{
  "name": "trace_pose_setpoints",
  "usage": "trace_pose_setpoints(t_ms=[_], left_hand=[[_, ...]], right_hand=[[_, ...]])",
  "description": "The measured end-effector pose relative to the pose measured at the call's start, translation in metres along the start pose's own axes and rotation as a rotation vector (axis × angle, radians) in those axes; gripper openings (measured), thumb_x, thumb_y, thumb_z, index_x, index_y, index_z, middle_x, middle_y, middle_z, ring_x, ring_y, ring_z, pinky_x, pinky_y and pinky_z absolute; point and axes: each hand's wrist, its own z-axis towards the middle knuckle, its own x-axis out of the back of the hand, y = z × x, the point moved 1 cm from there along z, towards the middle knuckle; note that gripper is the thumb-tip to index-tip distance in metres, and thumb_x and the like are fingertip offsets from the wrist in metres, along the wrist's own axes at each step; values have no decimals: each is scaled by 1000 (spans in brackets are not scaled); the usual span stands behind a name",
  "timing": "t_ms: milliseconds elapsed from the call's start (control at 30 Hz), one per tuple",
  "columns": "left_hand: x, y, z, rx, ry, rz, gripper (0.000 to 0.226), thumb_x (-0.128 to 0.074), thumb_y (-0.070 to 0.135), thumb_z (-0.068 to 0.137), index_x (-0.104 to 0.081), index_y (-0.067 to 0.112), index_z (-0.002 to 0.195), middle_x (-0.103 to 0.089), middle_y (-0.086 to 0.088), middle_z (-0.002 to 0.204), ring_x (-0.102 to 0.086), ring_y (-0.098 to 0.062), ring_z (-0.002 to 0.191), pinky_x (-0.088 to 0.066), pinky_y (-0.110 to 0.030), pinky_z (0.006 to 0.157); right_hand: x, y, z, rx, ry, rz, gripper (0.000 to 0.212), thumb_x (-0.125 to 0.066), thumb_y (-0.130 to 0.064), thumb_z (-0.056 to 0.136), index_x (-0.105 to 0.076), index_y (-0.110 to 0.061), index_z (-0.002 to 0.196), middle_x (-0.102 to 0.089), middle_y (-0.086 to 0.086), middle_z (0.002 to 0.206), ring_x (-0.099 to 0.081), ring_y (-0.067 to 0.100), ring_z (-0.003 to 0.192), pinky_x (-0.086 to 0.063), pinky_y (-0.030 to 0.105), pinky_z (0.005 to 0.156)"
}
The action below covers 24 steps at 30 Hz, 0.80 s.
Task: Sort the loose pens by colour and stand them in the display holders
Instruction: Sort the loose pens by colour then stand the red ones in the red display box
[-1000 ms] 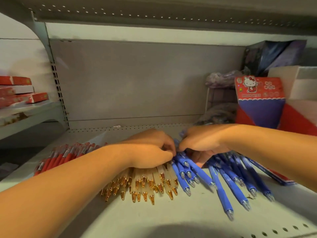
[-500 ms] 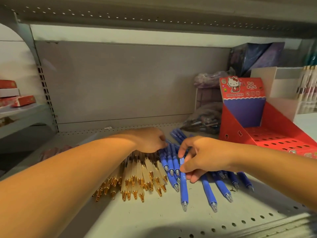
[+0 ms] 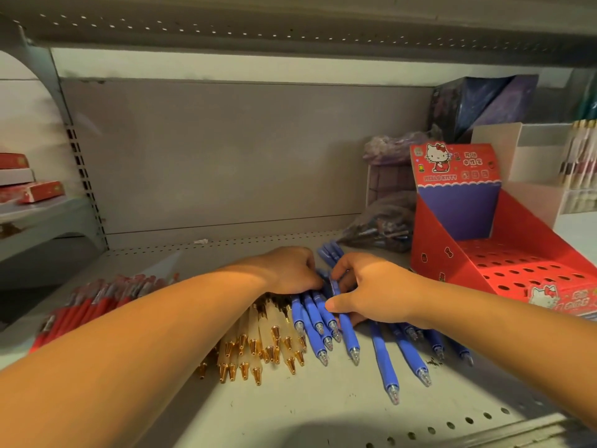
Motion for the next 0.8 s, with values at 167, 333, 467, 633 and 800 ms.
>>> trace_pose_setpoints(t_ms=[167, 333, 467, 633, 800], left_hand=[[3, 4, -2, 29, -18, -21, 28, -61, 34, 89, -64, 17, 111, -68, -4, 106, -64, -19, 98, -51, -32, 82], [4, 0, -4, 53, -7, -64, 24, -55, 31, 93, -64, 17, 110, -67, -5, 105, -62, -14, 91, -49, -31, 81], [1, 1, -6, 46, 7, -68, 33, -46, 41, 99, -67, 16, 105, -68, -8, 102, -59, -16, 83, -44, -28, 71], [-3, 5, -9, 16, -16, 23, 37, -53, 49, 94, -66, 20, 114, -68, -3, 111, -61, -19, 100, -50, -33, 89], [-4, 11, -10, 0, -89, 35, 41, -55, 57, 90, -66, 25, 113, -68, 1, 105, -61, -18, 95, -49, -34, 89]], right_hand=[[2, 0, -1, 114, 98, -240, 24, -73, -38, 84, -75, -14, 85, -72, 1, 75, -63, 5, 63, -45, 15, 50], [6, 3, -6, 231, -41, -203, 25, -70, -30, 87, -75, -17, 108, -74, -10, 89, -67, -1, 85, -52, 11, 73], [19, 9, -13, 209, -290, -250, 70, -78, -49, 77, -56, -18, 136, -62, -8, 131, -61, 9, 114, -52, 19, 92], [17, 9, -14, 331, -231, -428, 76, -80, -48, 75, -49, -30, 142, -52, -29, 104, -53, -20, 85, -43, -1, 71], [16, 13, -14, 397, -193, -450, 60, -81, -49, 71, -60, -35, 126, -52, -31, 96, -45, -29, 83, -36, -5, 72]])
